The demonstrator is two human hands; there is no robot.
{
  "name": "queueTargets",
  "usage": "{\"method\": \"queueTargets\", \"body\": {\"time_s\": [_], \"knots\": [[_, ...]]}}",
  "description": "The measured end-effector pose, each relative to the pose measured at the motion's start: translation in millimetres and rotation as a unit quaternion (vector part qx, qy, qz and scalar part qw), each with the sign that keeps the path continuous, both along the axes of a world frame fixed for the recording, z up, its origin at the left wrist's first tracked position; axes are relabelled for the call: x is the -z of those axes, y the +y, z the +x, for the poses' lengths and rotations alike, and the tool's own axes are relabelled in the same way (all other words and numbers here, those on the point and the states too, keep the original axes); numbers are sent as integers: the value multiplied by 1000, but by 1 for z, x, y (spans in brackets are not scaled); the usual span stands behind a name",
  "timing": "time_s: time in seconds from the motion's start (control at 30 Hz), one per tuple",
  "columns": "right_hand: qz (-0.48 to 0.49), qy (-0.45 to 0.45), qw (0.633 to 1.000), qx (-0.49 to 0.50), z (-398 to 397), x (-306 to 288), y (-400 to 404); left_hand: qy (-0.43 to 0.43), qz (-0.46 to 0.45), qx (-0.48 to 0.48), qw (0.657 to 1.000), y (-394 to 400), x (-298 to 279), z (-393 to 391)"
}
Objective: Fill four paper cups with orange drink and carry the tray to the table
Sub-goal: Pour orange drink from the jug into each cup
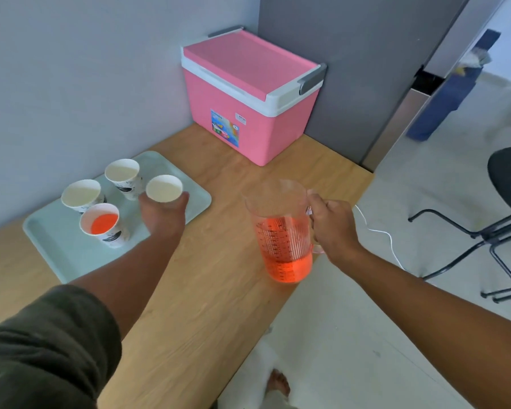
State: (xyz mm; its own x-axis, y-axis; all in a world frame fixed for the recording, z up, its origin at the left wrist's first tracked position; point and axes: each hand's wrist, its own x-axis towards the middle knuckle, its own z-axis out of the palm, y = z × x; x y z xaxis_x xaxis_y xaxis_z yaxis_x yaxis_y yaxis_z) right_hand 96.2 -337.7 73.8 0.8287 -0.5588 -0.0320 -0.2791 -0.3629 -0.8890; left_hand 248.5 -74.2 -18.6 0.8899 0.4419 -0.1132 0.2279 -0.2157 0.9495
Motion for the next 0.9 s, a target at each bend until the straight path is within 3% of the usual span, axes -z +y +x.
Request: {"method": "queueTargets", "body": {"time_s": [0.17,0.37,0.6,0.9], "knots": [[-54,-2,998,-44,9,-10,2,-39,60,132,989,-19,-1,-42],[-162,23,978,-130,21,-34,13,-33,75,210,974,-26,-1,-81],[-275,64,940,-191,33,-46,21,-19,75,222,972,-24,-2,-108],[-305,98,926,-199,39,-49,26,-21,73,213,974,-21,9,-114]]}}
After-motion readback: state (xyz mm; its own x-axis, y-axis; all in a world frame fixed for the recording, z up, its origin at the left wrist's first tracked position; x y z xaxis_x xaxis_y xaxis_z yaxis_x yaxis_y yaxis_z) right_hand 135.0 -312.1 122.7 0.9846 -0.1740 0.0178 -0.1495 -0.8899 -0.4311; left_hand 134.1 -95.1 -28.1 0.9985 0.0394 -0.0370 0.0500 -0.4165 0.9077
